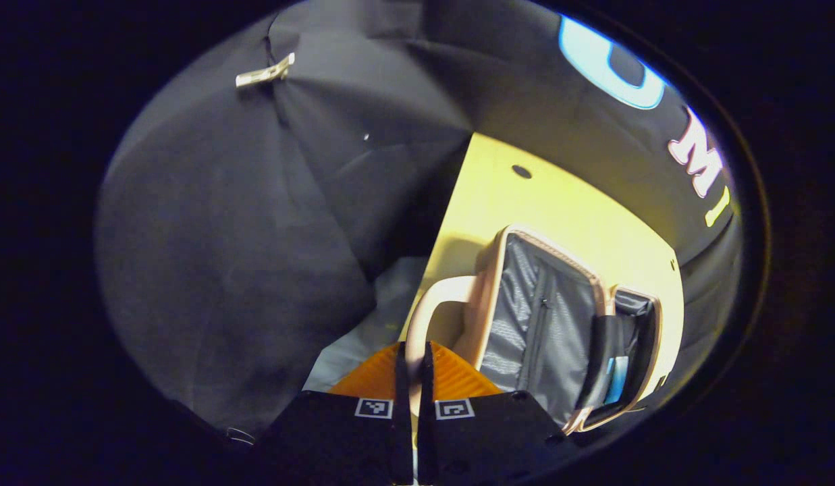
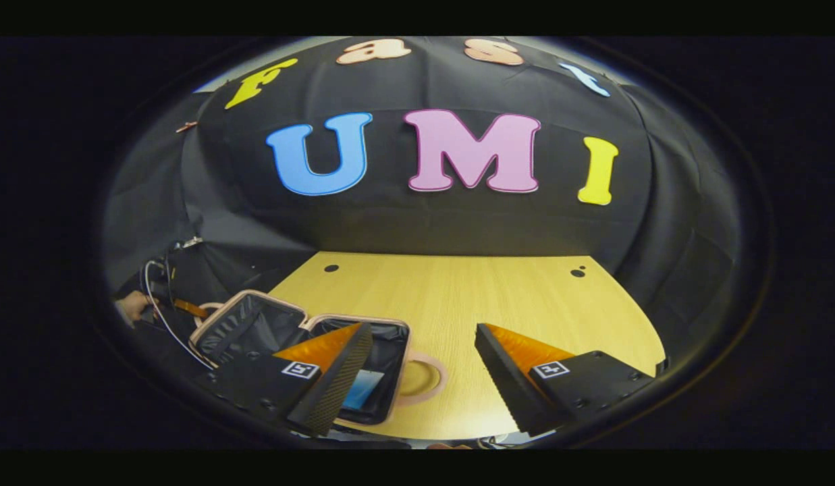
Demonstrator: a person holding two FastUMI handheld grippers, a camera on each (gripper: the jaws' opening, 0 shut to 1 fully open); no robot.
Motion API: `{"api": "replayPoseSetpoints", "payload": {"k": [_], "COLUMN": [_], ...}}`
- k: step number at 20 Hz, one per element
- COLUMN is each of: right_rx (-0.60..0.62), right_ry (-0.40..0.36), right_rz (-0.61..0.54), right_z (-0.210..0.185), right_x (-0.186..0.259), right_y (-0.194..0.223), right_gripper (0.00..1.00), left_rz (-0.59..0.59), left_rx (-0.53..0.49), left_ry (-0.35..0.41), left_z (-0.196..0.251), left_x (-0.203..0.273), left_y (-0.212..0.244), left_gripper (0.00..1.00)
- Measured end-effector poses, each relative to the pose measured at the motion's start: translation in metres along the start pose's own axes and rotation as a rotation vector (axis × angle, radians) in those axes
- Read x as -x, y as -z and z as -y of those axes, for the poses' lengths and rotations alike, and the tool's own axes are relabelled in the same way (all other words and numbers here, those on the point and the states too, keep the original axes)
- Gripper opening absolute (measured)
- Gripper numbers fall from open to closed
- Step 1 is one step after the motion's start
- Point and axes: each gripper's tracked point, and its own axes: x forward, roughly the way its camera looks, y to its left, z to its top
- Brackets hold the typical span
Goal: First open the suitcase, pack the skin care products into it, and then close the suitcase.
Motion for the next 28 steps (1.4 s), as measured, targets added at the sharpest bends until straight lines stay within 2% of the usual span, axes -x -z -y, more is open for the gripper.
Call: {"api": "replayPoseSetpoints", "payload": {"k": [4, 8, 12, 15, 19, 23, 25, 28], "right_rx": [0.019, 0.035, 0.040, 0.053, 0.032, -0.001, 0.017, 0.019], "right_ry": [-0.040, -0.044, -0.027, -0.013, 0.006, 0.036, 0.078, 0.129], "right_rz": [0.043, 0.087, 0.106, 0.103, 0.107, 0.081, 0.078, 0.058], "right_z": [0.015, 0.052, 0.104, 0.142, 0.180, 0.226, 0.253, 0.283], "right_x": [0.012, 0.030, 0.052, 0.061, 0.070, 0.086, 0.098, 0.111], "right_y": [-0.010, -0.017, -0.015, -0.011, -0.010, 0.003, 0.008, 0.020], "right_gripper": [0.98, 0.98, 0.98, 0.98, 0.98, 0.98, 0.98, 0.98], "left_rz": [0.115, 0.214, 0.287, 0.309, 0.269, 0.176, 0.108, 0.039], "left_rx": [-0.051, -0.069, -0.128, -0.191, -0.234, -0.276, -0.271, -0.273], "left_ry": [0.028, 0.105, 0.219, 0.303, 0.416, 0.445, 0.431, 0.412], "left_z": [0.049, 0.127, 0.229, 0.325, 0.440, 0.518, 0.538, 0.553], "left_x": [0.076, 0.141, 0.193, 0.209, 0.178, 0.103, 0.059, 0.022], "left_y": [-0.028, -0.044, -0.042, -0.019, 0.029, 0.087, 0.113, 0.148], "left_gripper": [0.07, 0.07, 0.07, 0.07, 0.07, 0.07, 0.07, 0.07]}}
